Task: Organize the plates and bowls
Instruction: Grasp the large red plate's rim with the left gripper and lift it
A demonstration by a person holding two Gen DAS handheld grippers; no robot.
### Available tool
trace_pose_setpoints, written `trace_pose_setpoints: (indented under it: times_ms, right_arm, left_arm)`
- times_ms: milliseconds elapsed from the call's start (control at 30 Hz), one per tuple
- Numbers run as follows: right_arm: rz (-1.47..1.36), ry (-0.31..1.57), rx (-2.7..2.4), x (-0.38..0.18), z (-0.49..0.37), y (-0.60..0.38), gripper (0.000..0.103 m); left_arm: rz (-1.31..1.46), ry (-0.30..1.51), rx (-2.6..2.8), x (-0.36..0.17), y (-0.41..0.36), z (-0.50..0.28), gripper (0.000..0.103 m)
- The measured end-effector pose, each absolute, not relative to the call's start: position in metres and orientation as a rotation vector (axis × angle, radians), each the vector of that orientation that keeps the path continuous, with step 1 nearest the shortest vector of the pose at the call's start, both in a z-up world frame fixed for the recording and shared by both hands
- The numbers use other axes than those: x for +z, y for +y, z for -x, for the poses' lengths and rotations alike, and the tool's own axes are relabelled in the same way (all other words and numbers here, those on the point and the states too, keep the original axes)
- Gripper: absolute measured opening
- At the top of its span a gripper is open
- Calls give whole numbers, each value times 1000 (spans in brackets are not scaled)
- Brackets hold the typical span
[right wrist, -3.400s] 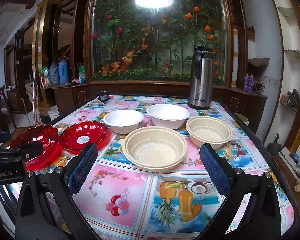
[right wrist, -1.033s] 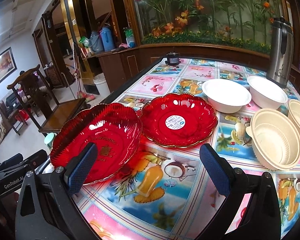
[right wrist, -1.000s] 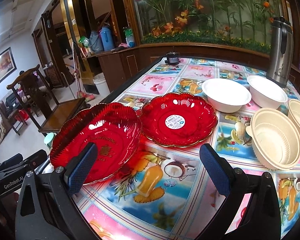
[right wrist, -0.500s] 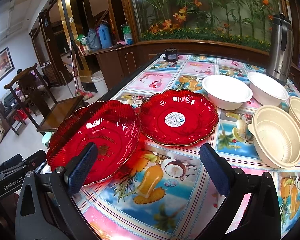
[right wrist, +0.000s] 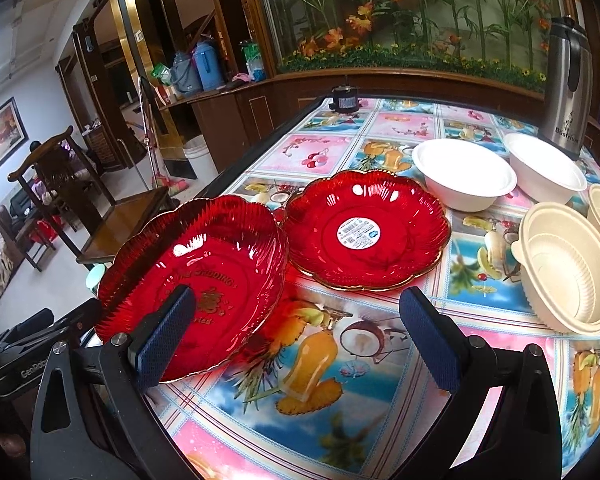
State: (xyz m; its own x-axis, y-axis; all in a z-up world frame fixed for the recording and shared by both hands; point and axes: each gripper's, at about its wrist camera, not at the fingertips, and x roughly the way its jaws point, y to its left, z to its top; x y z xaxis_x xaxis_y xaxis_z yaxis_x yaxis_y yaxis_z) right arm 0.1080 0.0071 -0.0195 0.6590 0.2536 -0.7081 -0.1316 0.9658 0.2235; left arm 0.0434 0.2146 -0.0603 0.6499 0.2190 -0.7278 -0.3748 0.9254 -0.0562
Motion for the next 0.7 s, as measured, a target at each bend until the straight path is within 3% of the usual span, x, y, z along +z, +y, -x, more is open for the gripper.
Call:
trace_pose_setpoints:
  times_ms: [433,633,700]
  right_arm:
    - [-181,969,221,-42,-129,27,99]
    - [-317,1055,240,-61,-144,20,91]
    - [-337,1085,248,-67,-148,21,83]
  left_arm:
    - [242,913,334,-84,220,-68,102]
    - [230,944,328,-91,217,-78,97]
    - [221,943,333,-92,217,-79,93]
